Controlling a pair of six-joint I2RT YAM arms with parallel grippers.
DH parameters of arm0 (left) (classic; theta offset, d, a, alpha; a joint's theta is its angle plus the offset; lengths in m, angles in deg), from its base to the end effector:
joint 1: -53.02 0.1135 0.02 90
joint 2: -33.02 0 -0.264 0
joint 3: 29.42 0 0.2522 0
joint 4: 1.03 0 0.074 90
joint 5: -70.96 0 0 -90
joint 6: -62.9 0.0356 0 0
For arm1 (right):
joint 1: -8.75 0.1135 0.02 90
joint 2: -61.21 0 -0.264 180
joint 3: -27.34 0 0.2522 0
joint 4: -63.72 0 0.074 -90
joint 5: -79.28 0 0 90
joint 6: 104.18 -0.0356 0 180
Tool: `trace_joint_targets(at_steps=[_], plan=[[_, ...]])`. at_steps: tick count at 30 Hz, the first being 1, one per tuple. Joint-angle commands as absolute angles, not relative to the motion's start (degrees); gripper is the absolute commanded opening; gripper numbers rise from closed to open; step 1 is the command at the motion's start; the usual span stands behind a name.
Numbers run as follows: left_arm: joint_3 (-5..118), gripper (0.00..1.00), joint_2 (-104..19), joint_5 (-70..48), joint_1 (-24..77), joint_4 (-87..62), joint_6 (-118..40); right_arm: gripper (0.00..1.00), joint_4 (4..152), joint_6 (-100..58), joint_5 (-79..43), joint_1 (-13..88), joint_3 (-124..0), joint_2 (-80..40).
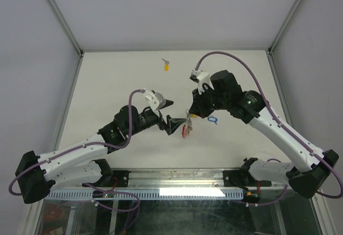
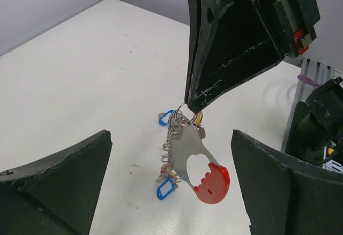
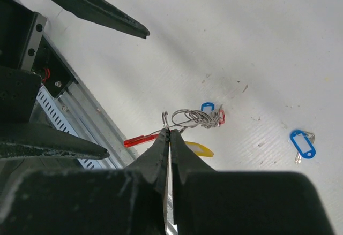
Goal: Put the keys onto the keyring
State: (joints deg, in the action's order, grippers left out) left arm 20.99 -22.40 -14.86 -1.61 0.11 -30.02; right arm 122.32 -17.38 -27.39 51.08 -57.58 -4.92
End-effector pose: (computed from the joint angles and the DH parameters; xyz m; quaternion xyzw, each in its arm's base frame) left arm 0.1314 -0.1896 0.3014 0.3408 0.6462 -0.3518 0.5853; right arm 0.1668 0.1658 0.3669 -0.3580 0.8237 0.2834 0.3362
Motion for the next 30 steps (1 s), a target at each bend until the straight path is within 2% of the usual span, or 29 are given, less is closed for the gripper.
trace_joint_targets(at_steps=[1, 8, 22, 30], plan=[[23.9, 0.92, -24.0, -17.0, -0.9, 2.2, -27.8, 0.0, 122.7, -24.5, -23.9, 51.5, -62.7, -5.7], [24.8, 0.92, -27.3, -15.8, -1.0, 4.5, -27.2, 0.0, 121.8, -30.1, -22.4, 51.5, -64.1, -6.9], [24.8, 0.68, -30.0, -11.5, -1.3, 4.1, -25.0, 0.0, 122.0, -31.9, -23.3, 51.5, -65.5, -7.5], [25.8, 0.65, -30.5, -11.4, -1.4, 2.8, -23.6, 0.0, 124.4, -29.8, -22.6, 51.5, -66.6, -7.9]])
